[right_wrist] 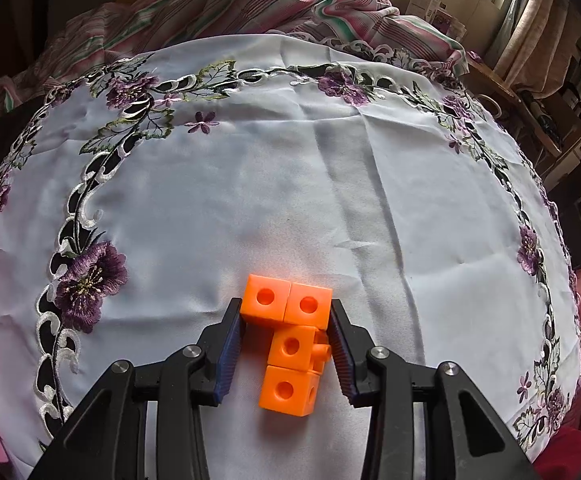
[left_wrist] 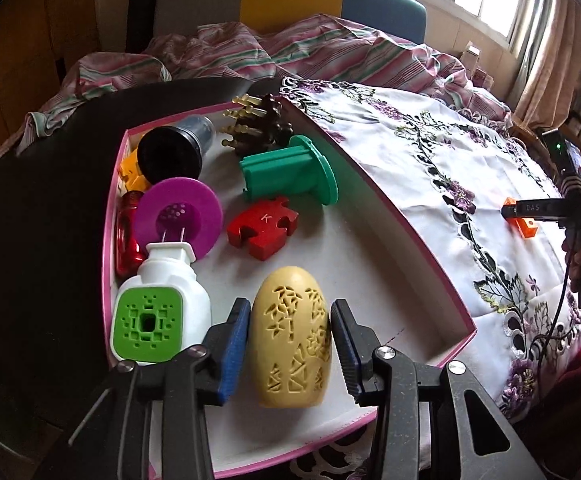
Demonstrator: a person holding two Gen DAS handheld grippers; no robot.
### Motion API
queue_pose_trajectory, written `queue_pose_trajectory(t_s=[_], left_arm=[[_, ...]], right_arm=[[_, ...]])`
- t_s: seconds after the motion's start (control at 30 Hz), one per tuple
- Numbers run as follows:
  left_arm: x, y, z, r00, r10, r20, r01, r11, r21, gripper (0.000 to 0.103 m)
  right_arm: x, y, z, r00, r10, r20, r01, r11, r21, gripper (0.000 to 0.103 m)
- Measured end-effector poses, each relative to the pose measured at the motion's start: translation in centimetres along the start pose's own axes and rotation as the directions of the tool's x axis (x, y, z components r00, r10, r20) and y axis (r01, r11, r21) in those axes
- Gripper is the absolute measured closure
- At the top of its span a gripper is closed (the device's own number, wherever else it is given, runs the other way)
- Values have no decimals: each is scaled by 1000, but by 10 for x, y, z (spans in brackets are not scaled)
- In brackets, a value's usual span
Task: Organize rigid objects
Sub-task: 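Carry the yellow egg into the tray and open the left tool, then lift the open left tool away from the egg in the tray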
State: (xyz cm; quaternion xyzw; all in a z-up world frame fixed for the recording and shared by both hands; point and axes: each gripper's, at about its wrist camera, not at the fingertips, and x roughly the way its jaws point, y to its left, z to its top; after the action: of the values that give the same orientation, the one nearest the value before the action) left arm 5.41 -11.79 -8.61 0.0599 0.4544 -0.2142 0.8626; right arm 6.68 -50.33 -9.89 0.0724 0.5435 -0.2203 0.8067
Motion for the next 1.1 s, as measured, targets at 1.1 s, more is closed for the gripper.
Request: queue_pose_trajectory(t_s=[1.1], left_arm=[[-25, 9, 3, 997, 32, 63, -31, 999, -25, 60]], right_arm=[[-2, 1, -1, 1000, 3, 0, -3, 1000, -1, 62]])
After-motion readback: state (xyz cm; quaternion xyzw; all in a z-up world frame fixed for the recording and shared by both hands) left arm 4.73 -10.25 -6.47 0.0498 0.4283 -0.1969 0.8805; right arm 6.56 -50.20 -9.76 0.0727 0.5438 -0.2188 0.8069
